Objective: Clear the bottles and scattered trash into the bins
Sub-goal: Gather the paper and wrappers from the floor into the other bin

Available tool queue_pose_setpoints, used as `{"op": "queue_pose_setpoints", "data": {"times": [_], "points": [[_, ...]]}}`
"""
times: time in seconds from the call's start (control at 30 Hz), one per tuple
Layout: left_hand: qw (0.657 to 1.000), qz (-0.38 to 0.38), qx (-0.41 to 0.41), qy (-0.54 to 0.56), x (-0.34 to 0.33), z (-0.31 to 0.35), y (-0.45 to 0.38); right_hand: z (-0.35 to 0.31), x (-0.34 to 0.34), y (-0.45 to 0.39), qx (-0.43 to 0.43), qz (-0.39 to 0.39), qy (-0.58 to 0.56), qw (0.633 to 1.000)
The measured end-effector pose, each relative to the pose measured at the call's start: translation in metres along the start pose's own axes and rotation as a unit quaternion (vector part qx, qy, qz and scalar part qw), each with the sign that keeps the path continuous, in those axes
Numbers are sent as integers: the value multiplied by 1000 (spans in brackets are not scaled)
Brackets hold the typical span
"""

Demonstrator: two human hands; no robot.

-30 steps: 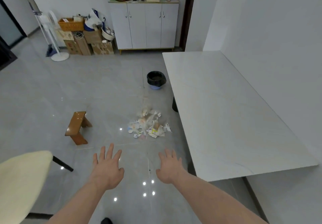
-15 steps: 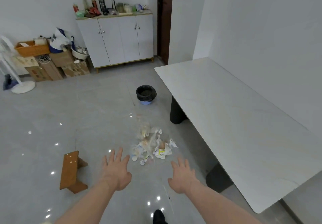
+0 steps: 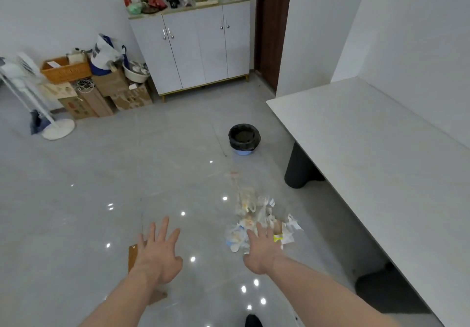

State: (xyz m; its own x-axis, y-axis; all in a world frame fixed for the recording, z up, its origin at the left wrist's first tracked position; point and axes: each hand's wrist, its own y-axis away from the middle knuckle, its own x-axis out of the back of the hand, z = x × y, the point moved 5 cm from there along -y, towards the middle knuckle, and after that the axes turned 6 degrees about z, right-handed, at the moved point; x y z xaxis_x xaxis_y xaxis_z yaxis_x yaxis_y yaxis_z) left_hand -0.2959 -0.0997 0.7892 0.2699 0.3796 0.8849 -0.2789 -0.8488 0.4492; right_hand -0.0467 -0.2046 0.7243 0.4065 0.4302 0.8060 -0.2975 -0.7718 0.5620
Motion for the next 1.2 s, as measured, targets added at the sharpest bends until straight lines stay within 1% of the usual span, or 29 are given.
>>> {"op": "queue_pose_setpoints", "data": {"times": [0.1, 0.23, 0.37, 0.47, 0.53, 0.63, 0.8, 0.87, 0.93, 1.03, 1.1, 1.2], "points": [[999, -24, -10, -28, 13, -28, -52, -23, 16, -38, -31, -1, -25, 999], [995, -17, -76, -58, 47, -37, -128, -31, 27, -72, -109, 18, -65, 992], [981, -15, -171, -95, 78, -27, -184, -41, 31, -85, -183, 34, -104, 977], [968, -21, -211, -136, 97, -16, -218, -53, 36, -87, -214, 32, -145, 966], [959, -24, -245, -139, 108, -1, -231, -59, 36, -88, -232, 35, -169, 957], [948, -4, -292, -125, 122, 26, -255, -56, 37, -101, -253, 38, -174, 951], [931, 3, -339, -138, 133, 40, -284, -55, 35, -136, -286, 31, -206, 935], [929, 0, -340, -145, 137, 35, -302, -60, 35, -156, -293, 31, -221, 930], [929, -21, -331, -162, 139, 25, -321, -72, 38, -168, -295, 19, -238, 925], [924, -36, -332, -188, 141, 17, -362, -80, 38, -186, -313, 34, -261, 912], [915, -34, -345, -207, 147, 21, -393, -81, 38, -198, -338, 39, -282, 897], [891, -30, -392, -228, 152, 41, -439, -82, 30, -218, -382, 47, -326, 864]]}}
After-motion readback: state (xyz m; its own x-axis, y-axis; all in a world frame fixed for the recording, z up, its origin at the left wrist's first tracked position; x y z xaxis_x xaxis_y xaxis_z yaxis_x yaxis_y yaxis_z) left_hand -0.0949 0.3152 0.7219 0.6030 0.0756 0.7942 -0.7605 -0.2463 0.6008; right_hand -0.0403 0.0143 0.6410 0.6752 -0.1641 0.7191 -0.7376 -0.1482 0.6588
